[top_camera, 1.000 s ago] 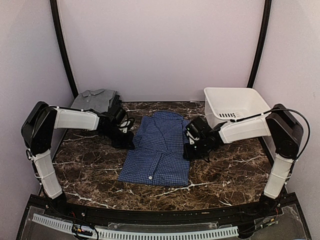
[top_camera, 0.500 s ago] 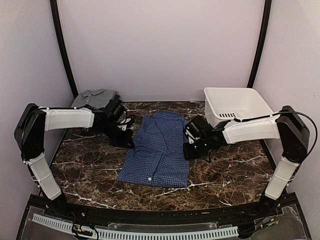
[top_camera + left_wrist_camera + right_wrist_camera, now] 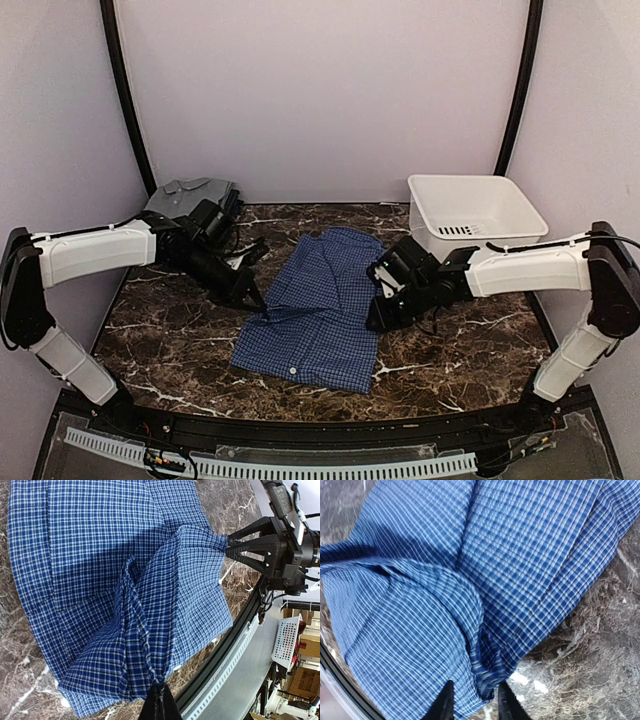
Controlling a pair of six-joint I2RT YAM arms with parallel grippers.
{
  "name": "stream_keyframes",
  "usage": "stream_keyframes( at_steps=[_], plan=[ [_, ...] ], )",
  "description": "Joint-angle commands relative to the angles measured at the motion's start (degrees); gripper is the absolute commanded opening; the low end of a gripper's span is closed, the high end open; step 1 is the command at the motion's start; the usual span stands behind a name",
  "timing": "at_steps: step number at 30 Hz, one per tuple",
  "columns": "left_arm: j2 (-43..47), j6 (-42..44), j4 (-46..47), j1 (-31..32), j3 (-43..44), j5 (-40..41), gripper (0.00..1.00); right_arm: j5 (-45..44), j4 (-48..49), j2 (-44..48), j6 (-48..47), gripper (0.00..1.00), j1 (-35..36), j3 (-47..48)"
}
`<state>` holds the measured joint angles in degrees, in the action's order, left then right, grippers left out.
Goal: Fold and stack the long sleeve shirts
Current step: Flatten out the crumpled shirt at the center of the board.
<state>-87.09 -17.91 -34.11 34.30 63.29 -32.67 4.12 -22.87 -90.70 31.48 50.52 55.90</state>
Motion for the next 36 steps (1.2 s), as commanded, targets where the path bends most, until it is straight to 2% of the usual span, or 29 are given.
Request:
stream_keyframes(
  at_steps=[1,5,13,18,26,28,36],
  plan=[
    [2.8,1.2,-3.1,0.1,-2.5,-4.1,0.0,1.4,0.9,0.1,1.4,0.31,0.4,-2.5],
    [3.7,0.8,-2.5,0.1,-3.0,-5.7,0.0,1.3,1.7,0.0,2.6,0.39,0.8,-3.5],
    [5.5,-0.4,-3.5,1.0,-5.0,-7.2,0.0,0.4,6.1,-1.3,2.9,0.41,1.0,-5.0],
    [6.5,-1.1,-4.6,1.0,-5.2,-6.0,0.0,-1.0,6.8,-1.7,3.2,0.28,1.9,-4.1],
    [8.3,-2.3,-8.2,1.2,-5.2,-4.7,0.0,-2.0,2.2,2.0,1.6,0.0,4.2,-1.9],
    [9.0,-2.8,-10.3,1.2,-5.1,-4.0,0.0,-0.4,1.3,3.6,0.1,0.0,5.3,-1.7],
    [17.6,-11.2,-17.3,1.2,-8.5,1.2,0.0,18.5,2.9,9.7,-4.0,0.0,12.7,-3.6]
  ],
)
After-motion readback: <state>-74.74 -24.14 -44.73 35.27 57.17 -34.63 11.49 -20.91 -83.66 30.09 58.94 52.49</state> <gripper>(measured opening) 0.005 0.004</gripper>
